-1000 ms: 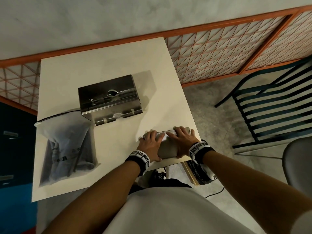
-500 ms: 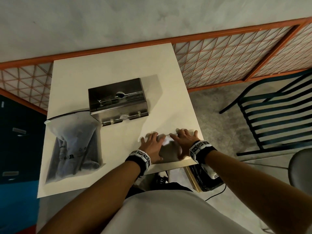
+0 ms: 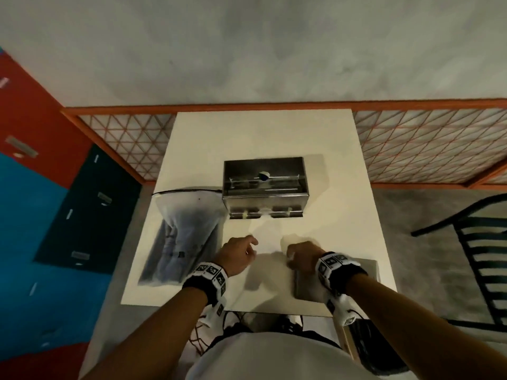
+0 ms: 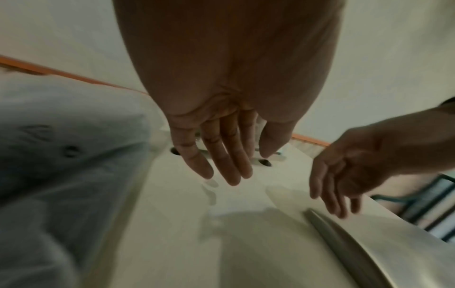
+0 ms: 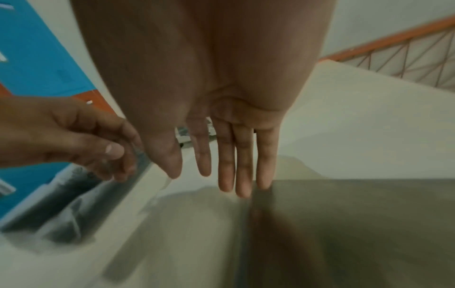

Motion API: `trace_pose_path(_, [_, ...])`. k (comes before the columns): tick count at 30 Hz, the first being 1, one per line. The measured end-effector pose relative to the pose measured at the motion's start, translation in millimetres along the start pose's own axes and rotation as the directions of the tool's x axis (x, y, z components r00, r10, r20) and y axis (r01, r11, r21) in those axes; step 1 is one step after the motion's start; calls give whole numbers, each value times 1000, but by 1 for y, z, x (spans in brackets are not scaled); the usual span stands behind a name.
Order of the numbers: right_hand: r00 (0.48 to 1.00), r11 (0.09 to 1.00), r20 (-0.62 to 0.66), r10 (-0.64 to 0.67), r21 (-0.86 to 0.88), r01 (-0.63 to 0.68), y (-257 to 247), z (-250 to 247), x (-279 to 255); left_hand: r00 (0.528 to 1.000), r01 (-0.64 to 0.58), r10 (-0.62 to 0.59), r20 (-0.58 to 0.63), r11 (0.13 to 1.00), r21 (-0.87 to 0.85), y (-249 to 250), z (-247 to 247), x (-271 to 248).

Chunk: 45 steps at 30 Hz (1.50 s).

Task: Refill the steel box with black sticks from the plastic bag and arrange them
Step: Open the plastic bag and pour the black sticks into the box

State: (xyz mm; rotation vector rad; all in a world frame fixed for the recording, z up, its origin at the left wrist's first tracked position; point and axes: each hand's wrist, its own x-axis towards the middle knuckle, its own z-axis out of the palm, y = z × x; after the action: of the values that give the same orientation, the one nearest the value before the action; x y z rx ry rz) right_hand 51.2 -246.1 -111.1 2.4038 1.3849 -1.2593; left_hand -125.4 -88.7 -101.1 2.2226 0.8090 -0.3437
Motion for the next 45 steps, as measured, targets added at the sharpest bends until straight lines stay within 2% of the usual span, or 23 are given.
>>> trace_pose_path(5, [997,968,64,-33,250,16,-59,-7,35,985,87,-102,-140,990,-109,-54,-54,-11])
trace_pose_path(8, [998,924,46,-32,383,12,-96,-10,53,953,148,-171,-251,983,-108,-91,-81,-9])
trace_pose_path(11, [999,898,35,3,440,-18,-132,-11,69,904,212,-247,-348,968,-134,-123,-106,-6])
trace_pose_path(13, [1000,904,-2,28,426,-25,-149,-8,80,883,269,-294,-366,956,-119,-139,-117,-5])
trace_pose_path(19, [991,919,13,132,373,-128,-190,-7,102,842,487,-488,-228,871,-64,-178,-127,0])
trace_pose_path(23, [980,882,32,198,430,-192,-201,-5,113,833,535,-540,-123,842,-75,-193,-124,5])
trace_pose_path(25, [981,865,27,193,467,-183,-208,-5,117,834,539,-544,-86,839,-77,-203,-121,5])
trace_pose_path(29, [992,841,17,125,529,-115,-218,0,127,851,514,-522,-59,850,-115,-208,-118,3])
trace_pose_path(34, [992,810,15,127,575,-112,-227,0,132,888,447,-460,-3,863,-235,-210,-121,8])
trace_pose_path(37, [992,807,-48,113,587,-64,-231,-1,139,896,439,-438,69,856,-274,-233,-111,24])
trace_pose_path(40, [993,777,-83,79,630,-9,-236,-2,143,905,424,-380,193,847,-320,-210,-125,10])
trace_pose_path(43, [993,704,-119,26,707,66,-234,1,158,874,469,-350,337,789,-396,-183,-136,-4])
trace_pose_path(45, [987,653,-163,7,748,119,-227,2,164,878,460,-319,357,768,-445,-175,-139,-6])
